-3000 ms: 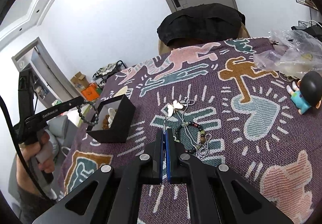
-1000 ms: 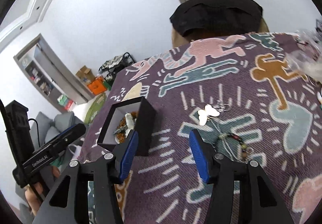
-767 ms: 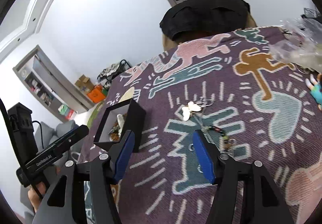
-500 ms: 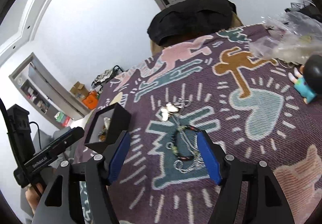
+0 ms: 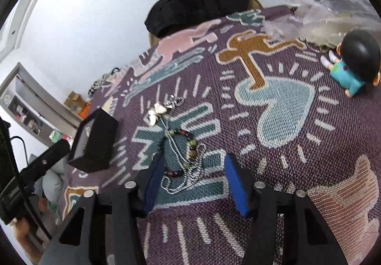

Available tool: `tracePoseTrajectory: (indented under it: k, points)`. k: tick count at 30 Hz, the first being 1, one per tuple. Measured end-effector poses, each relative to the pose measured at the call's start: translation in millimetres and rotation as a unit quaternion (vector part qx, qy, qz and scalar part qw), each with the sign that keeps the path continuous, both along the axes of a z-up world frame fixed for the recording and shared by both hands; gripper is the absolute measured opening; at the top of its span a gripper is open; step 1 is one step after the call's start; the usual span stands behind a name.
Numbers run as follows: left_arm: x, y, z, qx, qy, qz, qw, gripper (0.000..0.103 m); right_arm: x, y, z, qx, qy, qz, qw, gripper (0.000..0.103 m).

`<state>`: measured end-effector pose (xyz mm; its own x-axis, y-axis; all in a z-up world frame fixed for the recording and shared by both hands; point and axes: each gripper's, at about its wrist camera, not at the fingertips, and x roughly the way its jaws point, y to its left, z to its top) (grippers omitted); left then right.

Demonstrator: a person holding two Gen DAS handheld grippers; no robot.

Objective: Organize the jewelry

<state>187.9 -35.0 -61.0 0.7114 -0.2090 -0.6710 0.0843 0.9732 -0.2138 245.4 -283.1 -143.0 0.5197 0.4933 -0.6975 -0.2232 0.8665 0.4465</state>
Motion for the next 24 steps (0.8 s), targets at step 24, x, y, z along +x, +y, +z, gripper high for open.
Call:
tracePoseTrajectory:
  k: [24]
  points:
    - [1, -2, -12, -0.006, 0.009, 0.0, 0.9999, 0.079, -5, 63, -17, -0.196, -0.047, 0.055, 0.978, 0.029]
